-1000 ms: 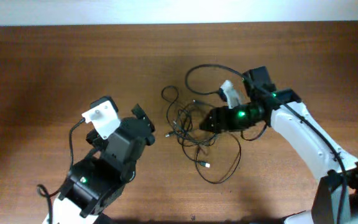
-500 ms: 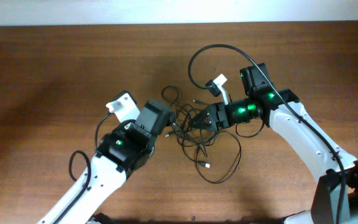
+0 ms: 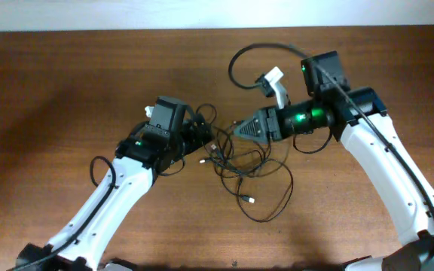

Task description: Untangle cables

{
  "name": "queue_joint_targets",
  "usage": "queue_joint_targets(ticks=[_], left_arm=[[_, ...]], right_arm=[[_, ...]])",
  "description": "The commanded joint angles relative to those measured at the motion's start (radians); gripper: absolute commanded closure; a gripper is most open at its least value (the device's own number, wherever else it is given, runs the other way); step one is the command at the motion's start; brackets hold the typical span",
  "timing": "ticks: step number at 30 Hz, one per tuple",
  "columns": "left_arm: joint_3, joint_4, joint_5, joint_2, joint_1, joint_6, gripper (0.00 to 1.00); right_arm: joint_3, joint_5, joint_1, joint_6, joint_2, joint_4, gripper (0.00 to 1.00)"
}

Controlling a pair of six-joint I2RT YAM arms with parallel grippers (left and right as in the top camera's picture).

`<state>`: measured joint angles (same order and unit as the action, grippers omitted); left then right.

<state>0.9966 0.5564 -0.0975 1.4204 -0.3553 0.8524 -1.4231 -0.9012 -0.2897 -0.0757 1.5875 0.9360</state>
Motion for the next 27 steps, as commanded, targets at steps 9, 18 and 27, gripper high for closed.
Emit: queue_joint_targets(ticks=[9,18,27], left_arm=[[0.006,0.004,-0.026,0.004,0.051,-0.061,0.01],[0.006,0.0,-0.026,0.004,0.051,-0.061,0.01],[0.006,-0.004,-0.027,0.004,0.051,-0.061,0.01]], right_arm=[[0.115,0.921,0.098,-0.229,0.095,0.077,0.08],[0.136,0.984,0.051,-0.274,0.385,-0.034,0.39],[0.282,0.938,0.022,-0.329,0.446,-0.24,0.96]])
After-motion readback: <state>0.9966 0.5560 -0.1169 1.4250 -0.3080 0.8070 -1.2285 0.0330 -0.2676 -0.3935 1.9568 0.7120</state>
